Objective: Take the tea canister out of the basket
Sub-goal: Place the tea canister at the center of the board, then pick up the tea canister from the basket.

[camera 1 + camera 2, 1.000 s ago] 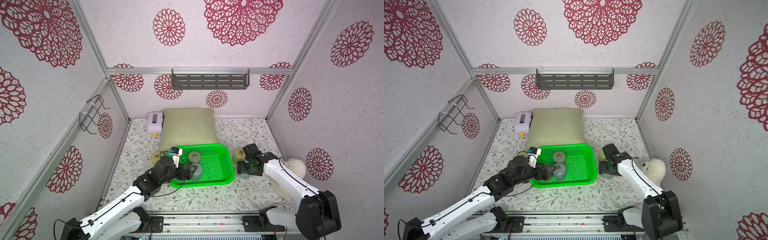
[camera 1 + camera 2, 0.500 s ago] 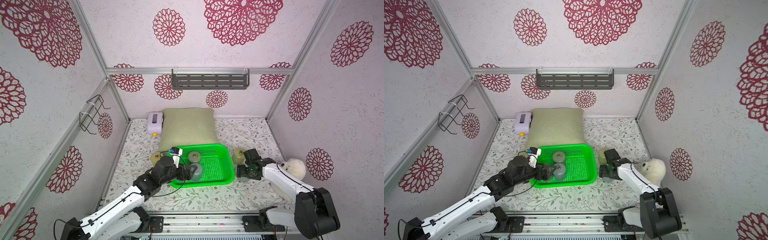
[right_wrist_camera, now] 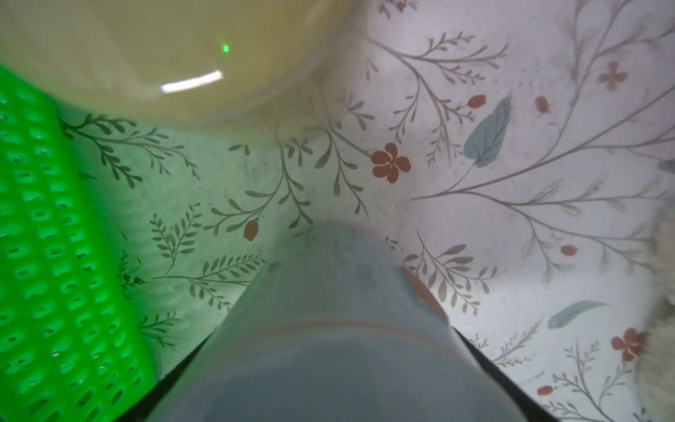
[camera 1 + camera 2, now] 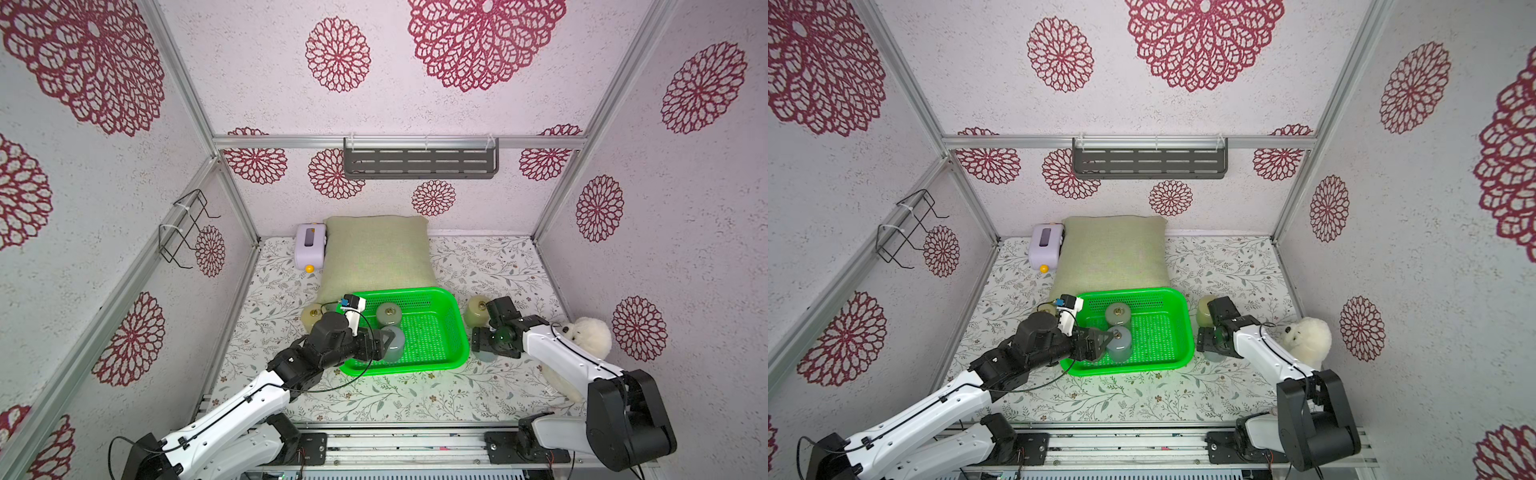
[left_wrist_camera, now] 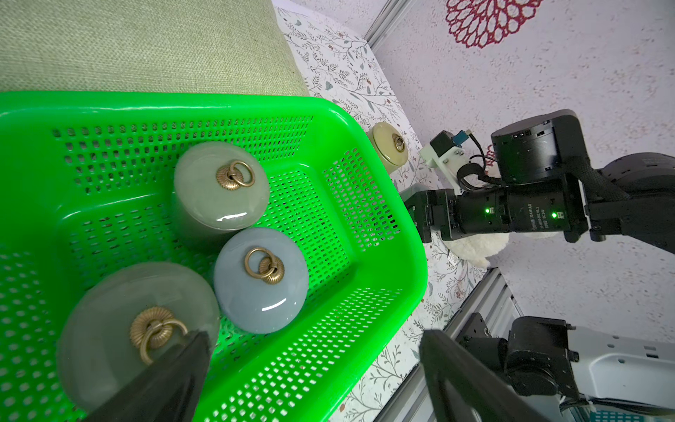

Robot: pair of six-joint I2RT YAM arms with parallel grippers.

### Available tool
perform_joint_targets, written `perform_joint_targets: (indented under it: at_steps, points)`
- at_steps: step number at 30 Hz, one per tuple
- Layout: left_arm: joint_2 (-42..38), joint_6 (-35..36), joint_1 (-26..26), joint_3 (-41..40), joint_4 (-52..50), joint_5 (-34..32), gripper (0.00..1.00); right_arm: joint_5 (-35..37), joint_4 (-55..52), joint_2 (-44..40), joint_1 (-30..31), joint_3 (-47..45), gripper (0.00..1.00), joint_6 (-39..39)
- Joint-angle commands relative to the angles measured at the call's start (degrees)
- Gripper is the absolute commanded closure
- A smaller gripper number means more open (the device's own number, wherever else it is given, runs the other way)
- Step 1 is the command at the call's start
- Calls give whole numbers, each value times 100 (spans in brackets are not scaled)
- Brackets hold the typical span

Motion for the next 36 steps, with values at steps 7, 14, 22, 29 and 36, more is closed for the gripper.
perform_joint_targets:
  at_steps: [7,14,22,29,36]
  points:
    - [114,25,-85,145,-48,-101,3,59,83,-459,-28,80,1,152]
    - [317,-76,-85,421,-324,-335,3,-78,-102,-1504,-21,199,1,346]
    - [1078,-190,-85,1306,-1154,-907,3,-1316,1027,-2317,5,86,1,212]
    - [1869,-137,-85,2275,-2081,-1242,3,-1946,2710,-2395,160,-410,1,342]
    - [2883,-12,-55,3470,-3324,-1548,3,-2695,4467,-2295,370,-1138,1,397]
